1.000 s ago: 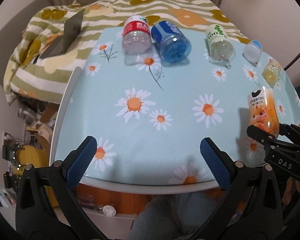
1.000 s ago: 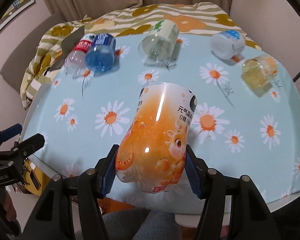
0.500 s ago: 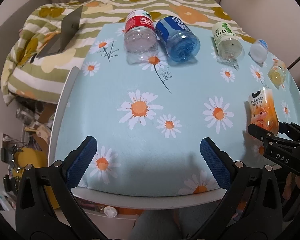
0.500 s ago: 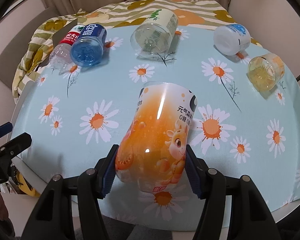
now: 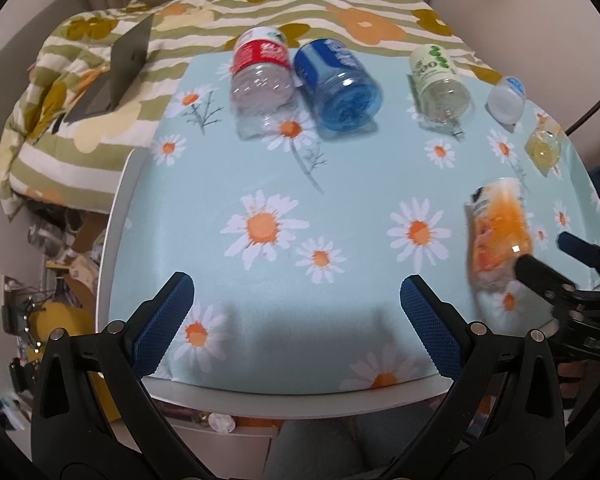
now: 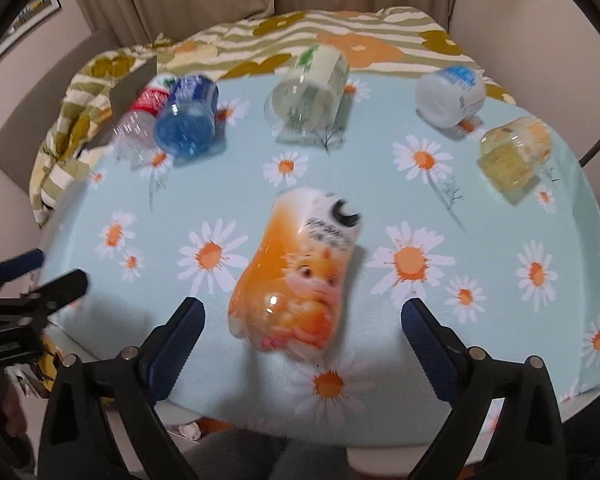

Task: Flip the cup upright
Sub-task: 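Move the left gripper to the orange cup and grasp its body, then lift the orange cup with the left gripper and rotate it rim-up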

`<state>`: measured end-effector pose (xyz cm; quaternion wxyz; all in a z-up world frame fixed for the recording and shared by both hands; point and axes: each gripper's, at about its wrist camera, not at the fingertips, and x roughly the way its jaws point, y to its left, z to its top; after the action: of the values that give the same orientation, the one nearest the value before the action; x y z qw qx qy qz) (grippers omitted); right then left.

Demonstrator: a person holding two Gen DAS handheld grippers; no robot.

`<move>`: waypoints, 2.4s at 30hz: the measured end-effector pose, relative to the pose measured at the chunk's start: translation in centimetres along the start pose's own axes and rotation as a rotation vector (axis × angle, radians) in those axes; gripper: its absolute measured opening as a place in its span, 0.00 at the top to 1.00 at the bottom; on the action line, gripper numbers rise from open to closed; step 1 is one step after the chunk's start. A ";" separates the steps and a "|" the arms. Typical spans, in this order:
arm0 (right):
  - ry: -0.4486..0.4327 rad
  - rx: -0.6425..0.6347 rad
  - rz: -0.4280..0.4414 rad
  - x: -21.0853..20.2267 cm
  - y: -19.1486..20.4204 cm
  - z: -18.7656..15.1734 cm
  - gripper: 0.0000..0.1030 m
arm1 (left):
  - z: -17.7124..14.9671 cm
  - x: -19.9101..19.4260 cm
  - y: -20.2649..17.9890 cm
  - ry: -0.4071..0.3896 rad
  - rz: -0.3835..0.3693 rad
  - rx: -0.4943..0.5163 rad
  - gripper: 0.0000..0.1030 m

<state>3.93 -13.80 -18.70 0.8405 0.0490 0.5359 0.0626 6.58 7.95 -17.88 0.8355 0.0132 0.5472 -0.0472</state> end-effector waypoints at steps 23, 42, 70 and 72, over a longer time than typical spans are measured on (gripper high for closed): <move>-0.036 0.059 -0.043 -9.0 -15.7 2.1 0.00 | 7.1 5.2 -16.9 0.257 -0.107 0.140 0.00; 0.051 0.110 0.098 -3.3 -19.6 1.8 0.00 | 6.6 10.2 -19.1 0.506 -0.091 0.143 0.42; -0.081 0.015 0.060 -6.8 -16.7 1.0 0.00 | 0.3 0.9 -17.6 -0.426 -0.137 -0.016 0.44; -0.068 0.010 0.065 -6.3 -16.6 0.4 0.00 | -0.5 1.4 -17.8 -0.467 -0.117 0.001 0.43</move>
<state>2.56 -31.20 -15.37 0.8556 0.0727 0.5053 0.0856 5.00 -9.77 -18.84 0.9353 -0.0293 0.3389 -0.0974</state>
